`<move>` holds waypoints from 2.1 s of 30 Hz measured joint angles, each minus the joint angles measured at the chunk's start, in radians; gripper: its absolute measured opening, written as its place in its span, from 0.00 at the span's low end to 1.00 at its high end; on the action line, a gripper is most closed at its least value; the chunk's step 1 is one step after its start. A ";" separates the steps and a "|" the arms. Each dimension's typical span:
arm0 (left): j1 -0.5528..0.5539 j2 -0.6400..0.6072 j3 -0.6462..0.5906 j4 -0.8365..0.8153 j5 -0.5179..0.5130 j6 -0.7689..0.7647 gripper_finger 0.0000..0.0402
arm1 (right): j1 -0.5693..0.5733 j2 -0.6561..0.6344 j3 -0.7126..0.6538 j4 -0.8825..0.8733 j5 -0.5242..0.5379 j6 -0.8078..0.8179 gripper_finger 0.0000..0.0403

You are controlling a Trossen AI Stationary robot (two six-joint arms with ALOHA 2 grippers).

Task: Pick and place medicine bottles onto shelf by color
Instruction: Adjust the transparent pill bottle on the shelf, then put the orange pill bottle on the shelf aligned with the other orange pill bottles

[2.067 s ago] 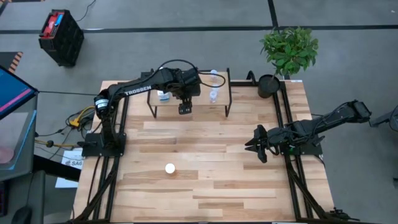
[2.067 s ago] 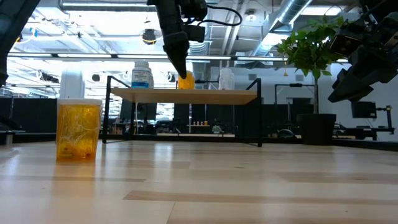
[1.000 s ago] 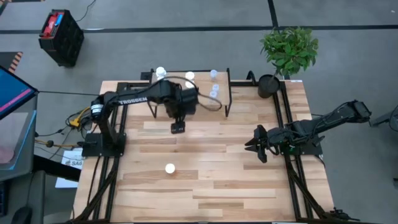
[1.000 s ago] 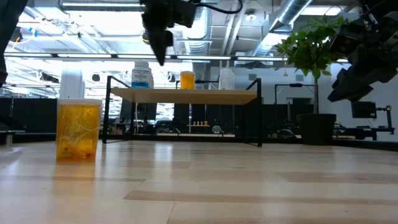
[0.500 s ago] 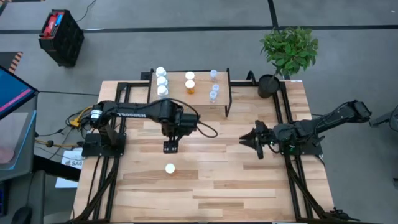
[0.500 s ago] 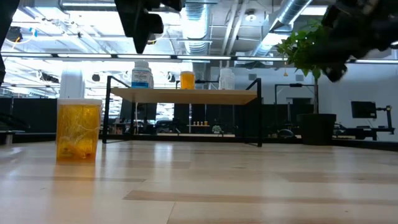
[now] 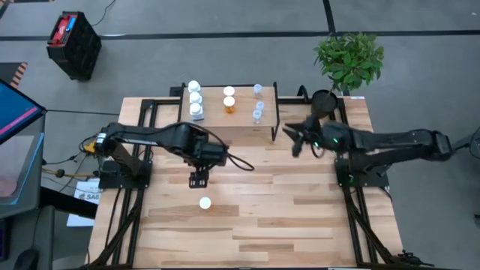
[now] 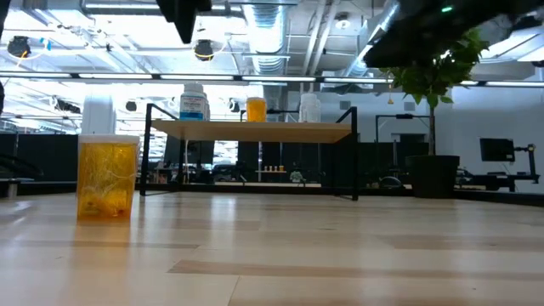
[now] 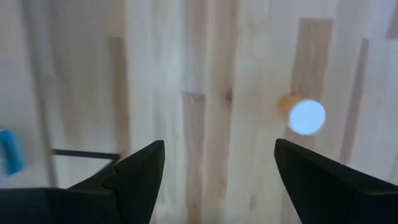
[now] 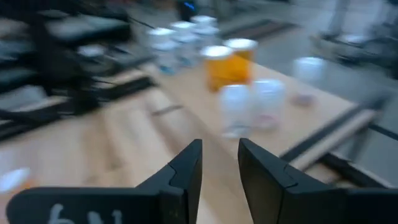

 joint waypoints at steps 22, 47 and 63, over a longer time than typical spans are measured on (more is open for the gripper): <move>-0.020 -0.031 0.000 0.016 -0.099 0.011 0.72 | -0.283 0.609 0.436 -0.172 -0.152 -0.186 0.31; -0.036 -0.030 0.000 0.035 -0.056 -0.046 0.72 | -0.148 0.360 0.461 -0.546 -0.136 -0.052 0.31; -0.266 -0.028 -0.262 0.224 -0.058 -0.272 0.72 | 0.178 0.320 0.461 -0.858 -0.219 0.050 0.31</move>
